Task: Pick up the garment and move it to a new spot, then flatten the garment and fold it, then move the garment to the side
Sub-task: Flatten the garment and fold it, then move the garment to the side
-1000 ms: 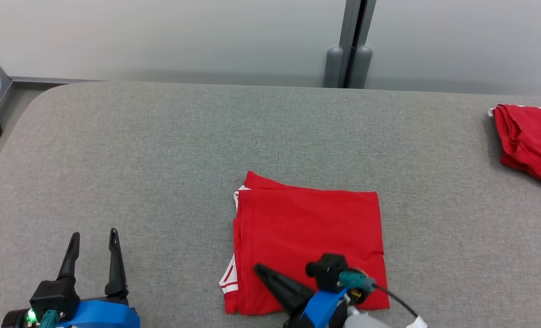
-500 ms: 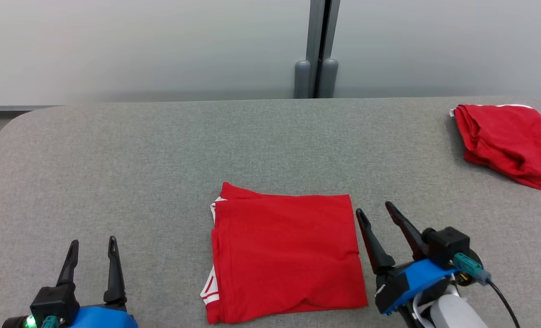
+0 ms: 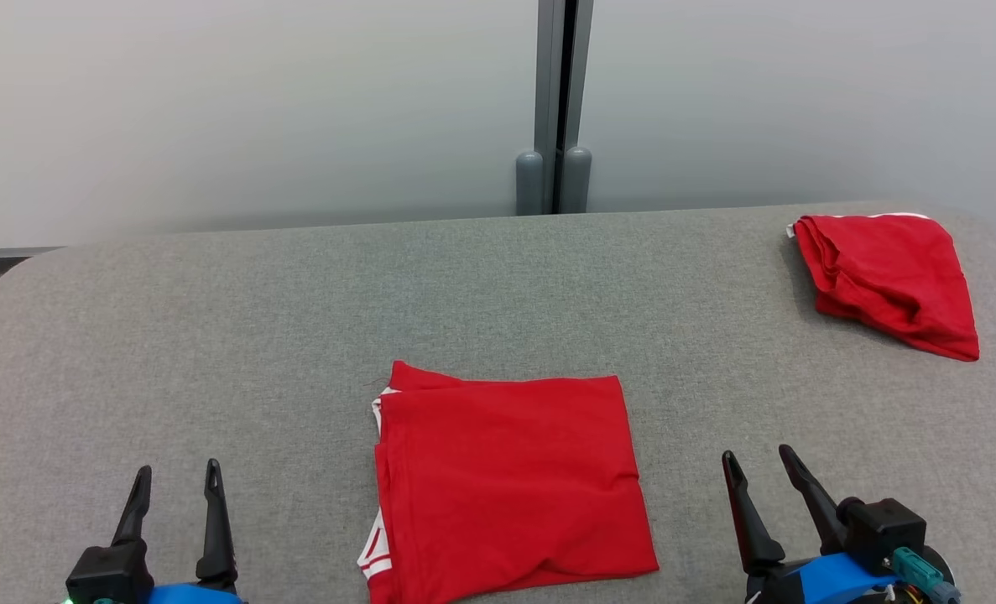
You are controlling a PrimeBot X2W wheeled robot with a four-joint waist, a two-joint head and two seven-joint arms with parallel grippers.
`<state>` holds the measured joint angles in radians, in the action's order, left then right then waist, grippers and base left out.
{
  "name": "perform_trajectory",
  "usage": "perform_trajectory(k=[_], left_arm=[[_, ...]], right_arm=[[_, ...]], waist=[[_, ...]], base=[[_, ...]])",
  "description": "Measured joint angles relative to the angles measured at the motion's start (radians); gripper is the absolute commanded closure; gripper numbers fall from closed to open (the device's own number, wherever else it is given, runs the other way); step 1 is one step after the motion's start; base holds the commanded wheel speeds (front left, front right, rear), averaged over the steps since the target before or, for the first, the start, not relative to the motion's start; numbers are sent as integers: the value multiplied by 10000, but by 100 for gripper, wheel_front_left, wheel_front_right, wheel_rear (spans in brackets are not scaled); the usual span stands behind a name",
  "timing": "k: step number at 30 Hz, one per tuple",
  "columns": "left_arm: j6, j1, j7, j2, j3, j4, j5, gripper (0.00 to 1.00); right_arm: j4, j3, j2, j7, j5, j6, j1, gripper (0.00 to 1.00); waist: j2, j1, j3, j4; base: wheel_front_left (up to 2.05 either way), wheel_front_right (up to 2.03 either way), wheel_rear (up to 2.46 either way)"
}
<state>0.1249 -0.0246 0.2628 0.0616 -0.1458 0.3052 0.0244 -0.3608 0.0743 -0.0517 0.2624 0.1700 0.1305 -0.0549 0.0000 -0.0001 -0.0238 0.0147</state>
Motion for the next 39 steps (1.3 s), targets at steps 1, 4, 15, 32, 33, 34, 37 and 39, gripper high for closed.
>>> perform_trajectory(k=[1,4,15,32,33,34,37,39], left_arm=[[-2,-10,0,6,4,67,-2,0],[-10,-106,0,17,29,224,-8,0],[-25,-196,0,48,113,690,29,0],[-98,-195,0,102,201,876,184,0],[-100,-195,0,105,205,878,188,0],[-100,-195,0,113,207,882,198,0],[-119,-192,0,146,207,909,203,0],[-148,-188,0,146,222,905,205,0]], right_arm=[[-46,-10,6,0,0,0,29,0],[-113,-111,13,2,-2,0,61,0],[-343,-493,15,0,-104,0,190,0],[-706,-481,15,0,-107,0,195,0],[-711,-479,15,0,-107,0,194,0],[-723,-479,15,2,-107,0,193,0],[-782,-410,15,0,-105,0,178,0],[-815,-190,15,2,-100,0,130,0]], waist=[[0,0,29,-12],[0,0,142,-112],[0,0,311,-287],[0,1,347,-255],[0,0,347,-255],[0,0,345,-257],[0,1,337,-266],[0,1,333,-286]], base=[[0,0,0],[0,0,0],[0,0,0],[0,0,0],[0,0,0],[0,0,0],[0,0,0],[0,0,0]])
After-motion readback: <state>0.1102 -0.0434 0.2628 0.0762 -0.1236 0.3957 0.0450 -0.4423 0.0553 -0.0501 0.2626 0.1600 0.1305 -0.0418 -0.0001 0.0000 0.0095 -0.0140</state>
